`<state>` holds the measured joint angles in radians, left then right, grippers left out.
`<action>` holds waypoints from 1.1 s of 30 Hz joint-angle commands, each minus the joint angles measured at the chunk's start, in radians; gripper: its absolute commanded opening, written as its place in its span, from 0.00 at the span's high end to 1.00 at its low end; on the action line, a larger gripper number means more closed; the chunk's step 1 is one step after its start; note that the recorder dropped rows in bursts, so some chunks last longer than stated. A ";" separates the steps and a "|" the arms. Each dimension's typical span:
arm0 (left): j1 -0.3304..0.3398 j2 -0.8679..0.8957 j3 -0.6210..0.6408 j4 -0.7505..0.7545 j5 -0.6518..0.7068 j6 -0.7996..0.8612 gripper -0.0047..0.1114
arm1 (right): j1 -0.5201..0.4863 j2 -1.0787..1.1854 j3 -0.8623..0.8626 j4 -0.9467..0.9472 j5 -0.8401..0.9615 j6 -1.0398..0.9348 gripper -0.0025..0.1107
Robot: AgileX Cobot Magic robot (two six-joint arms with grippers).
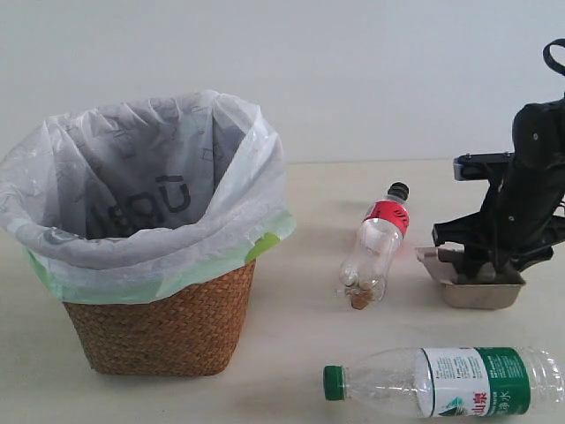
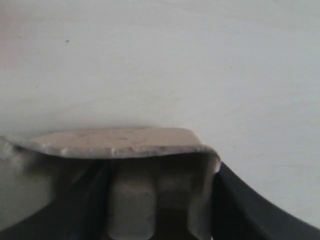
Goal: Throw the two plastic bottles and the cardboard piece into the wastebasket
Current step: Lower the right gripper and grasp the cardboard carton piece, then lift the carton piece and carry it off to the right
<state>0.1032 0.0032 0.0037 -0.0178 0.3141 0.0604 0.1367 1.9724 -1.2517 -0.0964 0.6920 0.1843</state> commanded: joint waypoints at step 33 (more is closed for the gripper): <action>0.004 -0.003 -0.004 0.000 -0.006 -0.009 0.03 | -0.007 -0.478 -0.100 -0.485 0.265 0.268 0.98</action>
<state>0.1032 0.0032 0.0037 -0.0178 0.3141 0.0604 0.1367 1.4861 -1.3449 -0.4262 0.8547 0.3816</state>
